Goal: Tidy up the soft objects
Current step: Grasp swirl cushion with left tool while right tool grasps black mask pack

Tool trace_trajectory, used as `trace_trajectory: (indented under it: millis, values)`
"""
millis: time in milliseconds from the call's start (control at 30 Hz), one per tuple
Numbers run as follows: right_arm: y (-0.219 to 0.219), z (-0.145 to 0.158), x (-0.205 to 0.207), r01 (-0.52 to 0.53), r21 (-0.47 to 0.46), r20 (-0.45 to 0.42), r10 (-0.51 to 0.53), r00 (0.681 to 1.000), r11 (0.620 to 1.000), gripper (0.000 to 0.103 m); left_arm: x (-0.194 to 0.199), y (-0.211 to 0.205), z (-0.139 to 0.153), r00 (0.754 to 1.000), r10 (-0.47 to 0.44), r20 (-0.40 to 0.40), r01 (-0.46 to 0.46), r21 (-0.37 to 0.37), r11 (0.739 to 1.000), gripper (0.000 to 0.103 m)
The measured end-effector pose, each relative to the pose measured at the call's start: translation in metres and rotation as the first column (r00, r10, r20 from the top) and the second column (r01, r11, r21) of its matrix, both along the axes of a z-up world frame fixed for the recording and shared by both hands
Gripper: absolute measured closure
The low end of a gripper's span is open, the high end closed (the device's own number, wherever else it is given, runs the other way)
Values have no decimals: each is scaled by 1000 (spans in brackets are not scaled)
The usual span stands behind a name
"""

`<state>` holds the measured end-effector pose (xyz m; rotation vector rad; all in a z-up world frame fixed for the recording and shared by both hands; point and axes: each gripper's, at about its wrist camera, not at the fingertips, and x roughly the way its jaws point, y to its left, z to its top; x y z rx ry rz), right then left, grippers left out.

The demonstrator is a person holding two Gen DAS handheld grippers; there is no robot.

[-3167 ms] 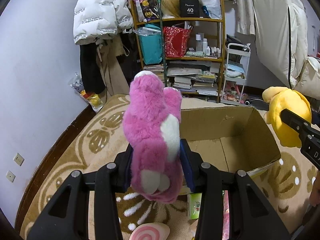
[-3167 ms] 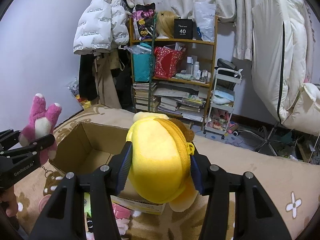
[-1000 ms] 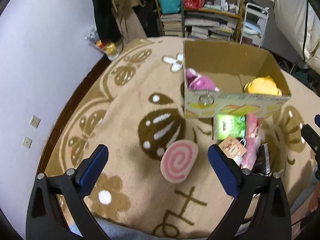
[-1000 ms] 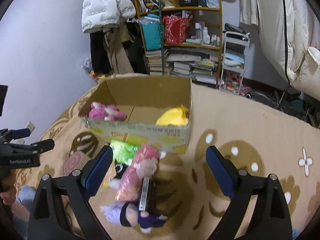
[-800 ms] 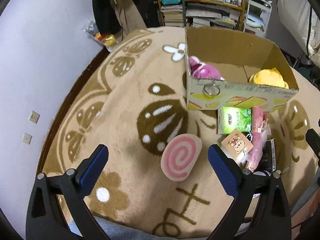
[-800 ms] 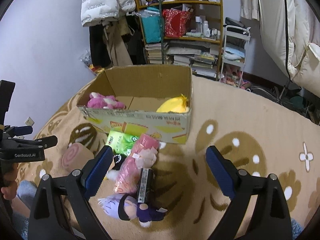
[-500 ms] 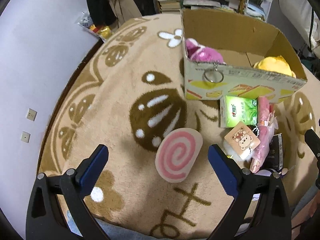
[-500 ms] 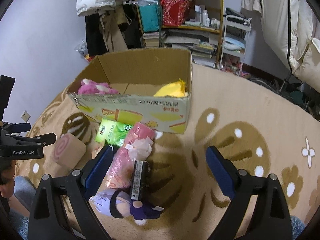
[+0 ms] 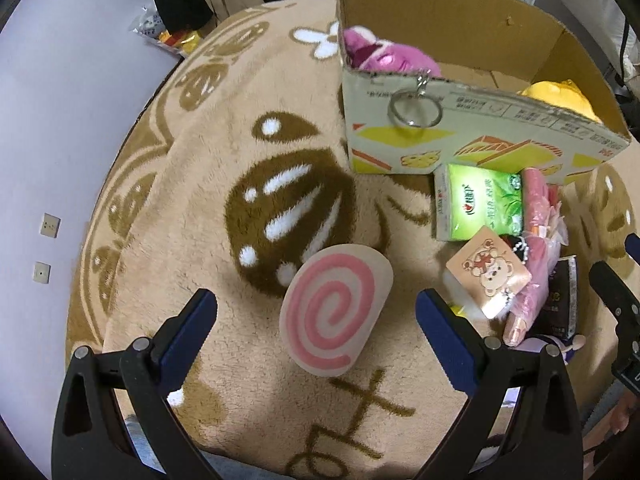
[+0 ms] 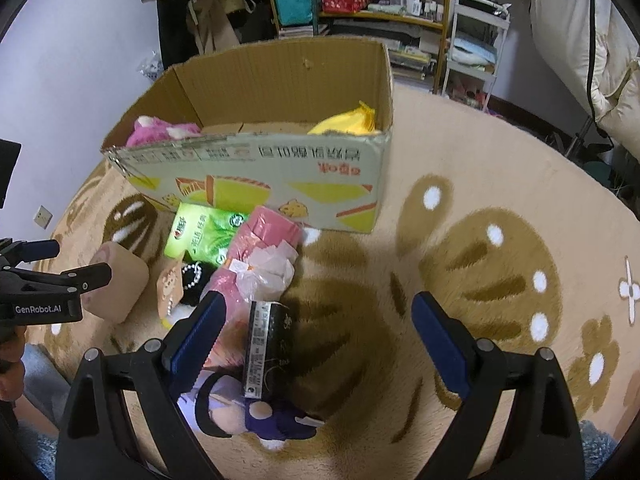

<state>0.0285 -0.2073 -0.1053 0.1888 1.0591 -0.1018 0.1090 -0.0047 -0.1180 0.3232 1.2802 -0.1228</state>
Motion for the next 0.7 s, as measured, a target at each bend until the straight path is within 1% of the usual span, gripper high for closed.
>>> trace_trajectory:
  millis: [267,333,400,467,500,533,567,600,633,667,700]
  values:
    - [7,-12,5,-30,5,-48,30,998,1000,6,7,0,-18,998,14,-61,-15,-6,1000,4]
    - [9,-15,6,-39,15,-64,40,997,999,13,9,0,-21,998,15,-68,-15,-2,1000,4]
    - [10,-19,6,-45,29,-81,47,996,999,17,9,-1,-24,997,13,-76,-13,-1,1000,4]
    - [10,-22,6,-49,44,-97,53,994,998,24,9,-2,-26,996,9,-84,-9,-4,1000,4]
    - [10,-24,6,-51,52,-106,57,993,997,31,9,-3,-27,996,6,-84,-7,-1,1000,5]
    - [10,-26,7,-54,57,-113,60,992,997,36,9,-3,-28,997,3,-83,-3,1,1000,6]
    - [10,-27,7,-57,67,-120,64,991,996,37,8,-5,-28,997,-2,-82,2,2,1000,8]
    - [9,-28,6,-59,76,-119,67,991,995,40,8,-6,-29,997,-6,-83,6,3,1000,13]
    - [10,-28,6,-63,86,-118,73,990,994,48,8,-6,-29,996,-8,-87,8,3,1000,16]
    - [10,-28,6,-69,93,-117,80,990,993,52,7,-7,-30,996,-9,-92,10,3,1000,17]
    - [12,-28,7,-74,94,-116,85,990,993,58,7,-8,-31,995,-12,-94,12,5,1000,21]
